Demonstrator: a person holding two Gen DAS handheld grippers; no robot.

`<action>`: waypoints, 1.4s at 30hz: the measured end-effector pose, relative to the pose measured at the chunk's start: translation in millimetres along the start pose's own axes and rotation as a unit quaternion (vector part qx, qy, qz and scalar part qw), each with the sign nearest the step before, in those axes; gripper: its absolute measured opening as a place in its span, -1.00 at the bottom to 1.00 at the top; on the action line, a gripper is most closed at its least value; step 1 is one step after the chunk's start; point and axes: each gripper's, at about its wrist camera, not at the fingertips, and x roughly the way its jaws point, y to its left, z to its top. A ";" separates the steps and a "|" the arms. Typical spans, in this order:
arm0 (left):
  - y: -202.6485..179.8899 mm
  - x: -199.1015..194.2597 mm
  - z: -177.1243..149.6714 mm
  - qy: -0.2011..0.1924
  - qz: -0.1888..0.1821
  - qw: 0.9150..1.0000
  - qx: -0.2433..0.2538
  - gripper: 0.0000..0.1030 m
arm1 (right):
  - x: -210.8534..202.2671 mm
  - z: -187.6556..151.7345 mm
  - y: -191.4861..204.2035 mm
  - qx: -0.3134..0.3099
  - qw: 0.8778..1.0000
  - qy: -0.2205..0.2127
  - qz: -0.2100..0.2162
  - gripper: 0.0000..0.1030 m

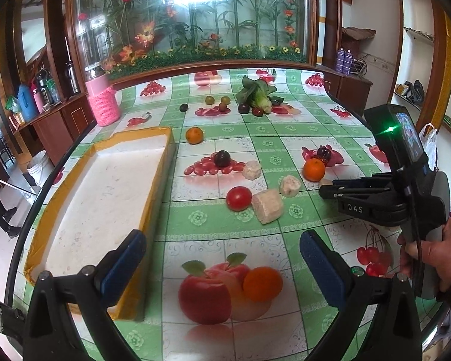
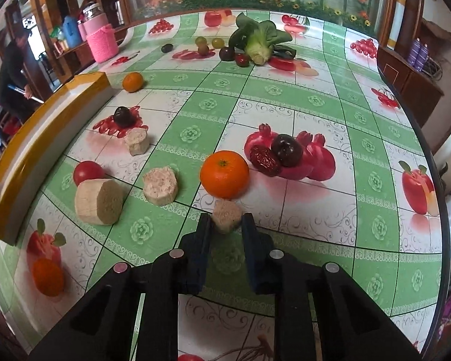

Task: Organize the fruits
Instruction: 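Grasp the small beige cube with the right gripper, then grasp the beige square block with the left gripper while the right holds the cube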

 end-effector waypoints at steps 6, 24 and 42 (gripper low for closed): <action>-17.2 18.9 15.2 0.020 -0.013 1.000 0.001 1.00 | -23.9 -4.5 -10.3 0.017 1.000 -0.026 0.004 -0.60; -58.0 81.8 34.5 0.095 -0.022 0.995 -0.035 0.61 | -38.5 -38.5 -37.4 0.054 0.998 -0.032 0.012 -0.60; -64.9 99.5 33.8 0.117 -0.018 0.993 -0.017 0.61 | -42.8 -48.2 -46.5 0.072 0.997 -0.027 0.016 -0.59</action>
